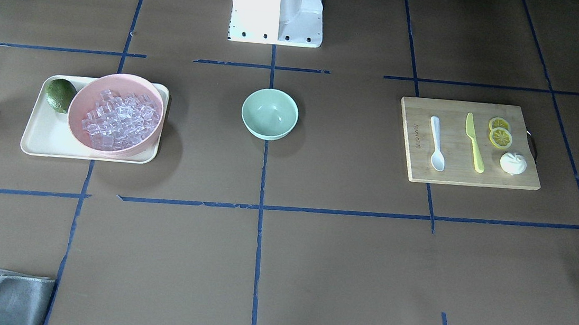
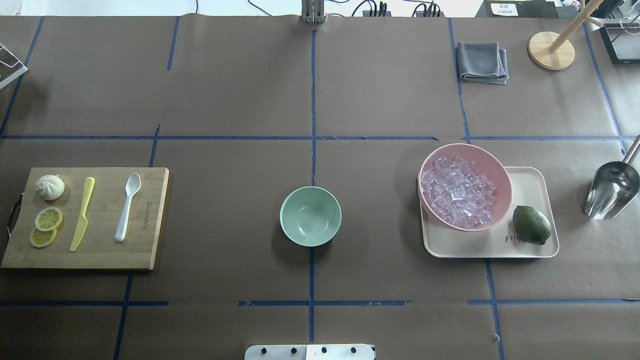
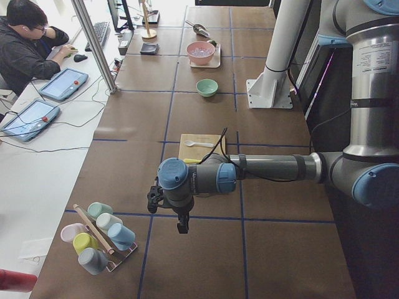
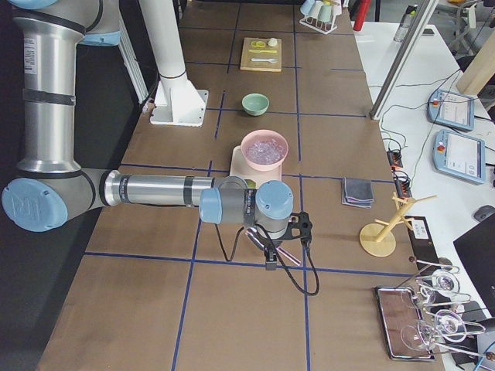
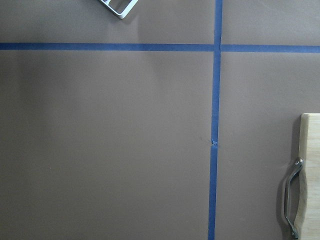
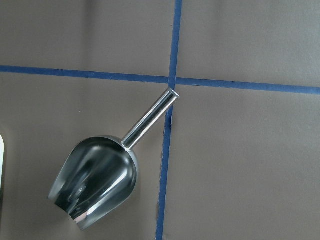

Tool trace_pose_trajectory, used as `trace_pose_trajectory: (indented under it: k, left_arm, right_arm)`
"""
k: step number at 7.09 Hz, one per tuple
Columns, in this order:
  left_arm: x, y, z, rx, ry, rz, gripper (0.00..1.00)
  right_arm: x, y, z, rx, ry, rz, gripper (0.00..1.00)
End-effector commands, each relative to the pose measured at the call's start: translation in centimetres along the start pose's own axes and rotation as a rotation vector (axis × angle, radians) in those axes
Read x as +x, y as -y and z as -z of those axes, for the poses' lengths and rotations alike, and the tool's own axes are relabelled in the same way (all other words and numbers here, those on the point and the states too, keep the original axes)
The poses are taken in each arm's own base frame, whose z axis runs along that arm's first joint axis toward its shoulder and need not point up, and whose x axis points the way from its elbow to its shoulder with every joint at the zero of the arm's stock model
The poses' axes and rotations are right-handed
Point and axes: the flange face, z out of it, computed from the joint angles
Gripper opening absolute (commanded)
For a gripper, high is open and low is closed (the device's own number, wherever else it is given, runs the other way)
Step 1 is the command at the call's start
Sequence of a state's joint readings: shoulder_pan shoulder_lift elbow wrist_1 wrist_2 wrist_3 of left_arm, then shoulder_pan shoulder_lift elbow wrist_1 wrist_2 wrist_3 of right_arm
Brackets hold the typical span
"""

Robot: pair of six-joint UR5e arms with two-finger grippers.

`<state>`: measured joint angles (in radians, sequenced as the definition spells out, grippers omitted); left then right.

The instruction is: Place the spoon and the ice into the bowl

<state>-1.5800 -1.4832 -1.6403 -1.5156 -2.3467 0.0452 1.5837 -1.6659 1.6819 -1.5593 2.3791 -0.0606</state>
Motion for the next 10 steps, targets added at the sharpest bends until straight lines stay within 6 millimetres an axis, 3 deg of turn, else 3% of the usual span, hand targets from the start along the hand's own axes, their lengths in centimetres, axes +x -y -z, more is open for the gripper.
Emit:
trace_pose_trajectory:
  k: [1, 9, 10]
  left_arm:
    - [0.0, 0.0, 0.0, 0.001, 0.0, 0.0, 1.0]
    - [0.3, 0.1, 0.3, 0.013, 0.002, -0.01, 1.0]
    - [1.4, 0.7, 1.4, 0.033, 0.006, -0.03, 1.0]
  right_arm:
    - [0.0, 0.1, 0.2, 0.004, 0.001, 0.0, 1.0]
    - [-0.3, 0.2, 0.4, 0.009, 0.001, 0.004, 1.0]
    - [-0.4, 0.2, 0.5, 0.011, 0.001, 0.006, 1.0]
